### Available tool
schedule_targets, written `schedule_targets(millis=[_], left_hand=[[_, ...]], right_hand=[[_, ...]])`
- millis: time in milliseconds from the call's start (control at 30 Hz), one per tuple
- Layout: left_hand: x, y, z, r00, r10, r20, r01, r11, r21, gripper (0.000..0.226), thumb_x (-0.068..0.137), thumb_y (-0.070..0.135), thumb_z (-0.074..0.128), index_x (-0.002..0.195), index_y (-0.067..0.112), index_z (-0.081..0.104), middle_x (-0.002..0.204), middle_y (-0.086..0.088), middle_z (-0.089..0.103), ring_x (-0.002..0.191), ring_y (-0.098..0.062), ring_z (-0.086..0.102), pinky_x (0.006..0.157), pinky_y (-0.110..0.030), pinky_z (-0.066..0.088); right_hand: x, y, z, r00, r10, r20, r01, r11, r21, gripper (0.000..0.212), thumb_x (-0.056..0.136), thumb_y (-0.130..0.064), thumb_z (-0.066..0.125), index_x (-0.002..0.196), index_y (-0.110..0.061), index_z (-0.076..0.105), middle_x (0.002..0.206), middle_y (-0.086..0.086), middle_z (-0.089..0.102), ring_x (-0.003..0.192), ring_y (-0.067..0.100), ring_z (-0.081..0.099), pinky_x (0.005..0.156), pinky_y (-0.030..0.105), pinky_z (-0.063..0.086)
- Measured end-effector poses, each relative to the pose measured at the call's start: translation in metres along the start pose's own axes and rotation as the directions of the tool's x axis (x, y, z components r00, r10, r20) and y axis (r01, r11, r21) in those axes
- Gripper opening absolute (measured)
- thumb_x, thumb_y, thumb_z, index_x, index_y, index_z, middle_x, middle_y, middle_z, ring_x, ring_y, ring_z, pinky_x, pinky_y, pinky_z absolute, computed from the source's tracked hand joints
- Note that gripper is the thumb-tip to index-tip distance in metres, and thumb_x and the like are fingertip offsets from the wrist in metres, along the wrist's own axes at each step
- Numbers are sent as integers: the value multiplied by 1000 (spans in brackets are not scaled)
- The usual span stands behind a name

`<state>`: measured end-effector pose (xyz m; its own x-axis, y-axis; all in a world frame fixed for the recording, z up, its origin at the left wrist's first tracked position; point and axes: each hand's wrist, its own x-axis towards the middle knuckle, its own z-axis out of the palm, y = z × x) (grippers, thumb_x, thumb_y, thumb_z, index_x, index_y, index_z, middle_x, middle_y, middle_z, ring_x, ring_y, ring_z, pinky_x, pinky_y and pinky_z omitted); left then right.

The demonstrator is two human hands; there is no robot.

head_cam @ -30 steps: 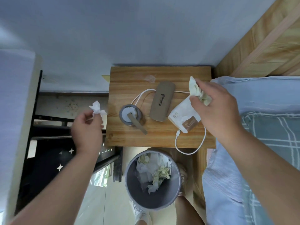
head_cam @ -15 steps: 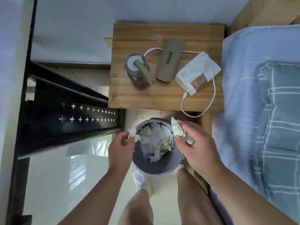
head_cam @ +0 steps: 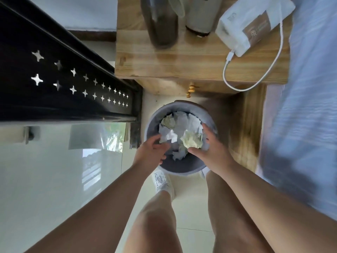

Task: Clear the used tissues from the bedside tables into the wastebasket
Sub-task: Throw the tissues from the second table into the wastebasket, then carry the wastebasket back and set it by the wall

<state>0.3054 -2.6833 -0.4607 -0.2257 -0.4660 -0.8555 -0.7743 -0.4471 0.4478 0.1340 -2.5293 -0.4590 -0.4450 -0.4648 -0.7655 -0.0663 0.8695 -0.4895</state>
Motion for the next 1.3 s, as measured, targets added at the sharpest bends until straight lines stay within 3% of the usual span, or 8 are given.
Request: schedule_targets(millis=[167,433,500,567,700,867,1033,1300], left_hand=[[8,-2,-14,989,96,-114,-84,991,108,17,96,33,74,107,44,68,96,15,76,91,-21,75,82,-45,65],[38,-2,-27,927,239,-288,-132,930,344,55,93,30,75,146,33,58,141,3,65,121,-20,65,90,-34,48],[52,-6,-25,965,120,-235,-60,967,247,68,95,26,75,156,31,46,151,0,59,132,-25,61,98,-39,51],[63,-14,-19,989,-19,-147,45,983,176,51,98,21,70,146,25,54,140,-7,68,119,-31,69,97,-47,58],[62,-24,-13,987,-58,-149,94,964,248,16,98,10,57,111,19,58,93,-9,66,73,-24,62,57,-33,49],[6,-1,-29,991,-50,-121,81,961,264,21,99,11,53,117,20,59,101,-11,70,92,-38,69,67,-40,50],[-91,50,-58,998,25,-60,-13,981,194,16,101,21,59,114,28,64,104,0,75,88,-20,70,69,-36,56],[-255,132,-109,999,42,17,-43,997,71,27,93,12,53,114,27,63,107,-5,75,100,-34,72,87,-50,62]], right_hand=[[8,17,-6,969,49,-243,-23,994,110,61,88,-39,78,142,-23,55,117,-4,68,111,15,66,85,26,45],[39,31,-7,885,295,-359,-194,936,292,57,91,-26,74,144,-13,56,140,8,63,126,28,60,103,35,47],[55,41,2,879,392,-271,-288,890,353,42,88,-21,74,128,-14,64,116,5,72,112,33,67,90,34,52],[66,48,12,884,431,-178,-345,861,373,27,85,-13,74,111,-15,67,83,-3,67,87,31,69,73,31,50],[68,61,24,891,431,-142,-361,862,356,30,84,-1,64,110,-14,71,81,1,69,80,28,68,71,33,54],[15,46,6,897,419,-143,-347,866,360,41,65,-16,50,100,-15,73,84,5,75,82,32,72,67,32,54],[-68,5,-41,886,424,-187,-355,881,313,16,75,-2,57,78,-14,67,80,13,73,78,34,70,72,46,60],[-211,-99,-149,930,290,-227,-250,949,192,14,75,8,60,86,6,68,74,25,68,65,28,61,56,46,51]])
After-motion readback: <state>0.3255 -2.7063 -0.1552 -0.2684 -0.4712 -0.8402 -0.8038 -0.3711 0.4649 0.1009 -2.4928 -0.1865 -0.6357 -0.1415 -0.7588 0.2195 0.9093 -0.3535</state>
